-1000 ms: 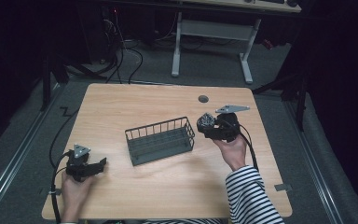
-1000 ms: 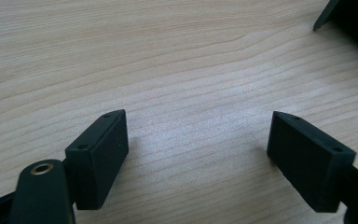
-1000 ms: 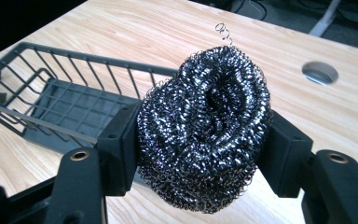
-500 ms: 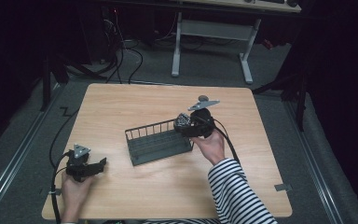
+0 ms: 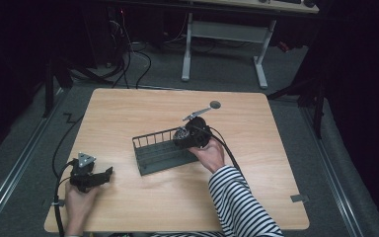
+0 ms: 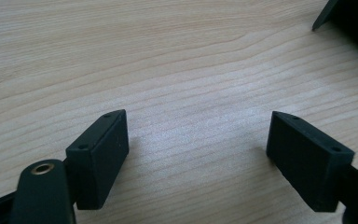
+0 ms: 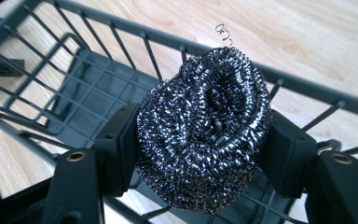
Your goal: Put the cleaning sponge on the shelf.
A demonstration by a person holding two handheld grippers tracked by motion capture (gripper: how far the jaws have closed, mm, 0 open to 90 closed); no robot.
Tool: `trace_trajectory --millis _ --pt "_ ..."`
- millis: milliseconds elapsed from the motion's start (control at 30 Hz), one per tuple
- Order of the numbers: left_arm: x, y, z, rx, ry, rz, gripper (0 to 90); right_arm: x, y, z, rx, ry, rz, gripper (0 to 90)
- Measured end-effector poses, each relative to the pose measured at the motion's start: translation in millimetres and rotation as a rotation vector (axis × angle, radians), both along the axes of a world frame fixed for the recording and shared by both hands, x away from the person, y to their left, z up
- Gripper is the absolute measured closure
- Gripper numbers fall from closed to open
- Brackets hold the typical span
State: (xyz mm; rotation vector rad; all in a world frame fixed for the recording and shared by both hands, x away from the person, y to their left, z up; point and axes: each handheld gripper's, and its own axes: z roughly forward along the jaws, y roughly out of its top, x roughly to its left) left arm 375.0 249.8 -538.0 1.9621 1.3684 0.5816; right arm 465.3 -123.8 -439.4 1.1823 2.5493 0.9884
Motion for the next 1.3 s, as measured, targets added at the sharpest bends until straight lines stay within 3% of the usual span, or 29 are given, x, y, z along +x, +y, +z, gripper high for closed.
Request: trace_trajectory --millis 133,533,633,833,1300 --pt "0.0 0.0 0.0 0.000 0.000 0.000 21.3 4.0 1.6 -6.3 -0.021 0.030 -0.007 36.0" --pt "0.0 0.0 0.0 0.000 0.000 0.000 21.2 3.1 7.0 -7.1 -0.058 0.039 0.003 27.6" --pt "0.0 0.0 0.0 0.000 0.000 0.000 21.2 2.2 6.2 -5.9 -0.052 0.035 0.007 26.1" --pt "0.0 0.0 0.0 0.000 0.000 0.000 21.1 -4.6 -3.0 5.3 0.001 -0.015 0.007 25.3" --pt "0.0 0.0 0.0 -0.001 0.000 0.000 21.3 -13.2 -24.3 21.3 0.041 -0.068 -0.027 27.0"
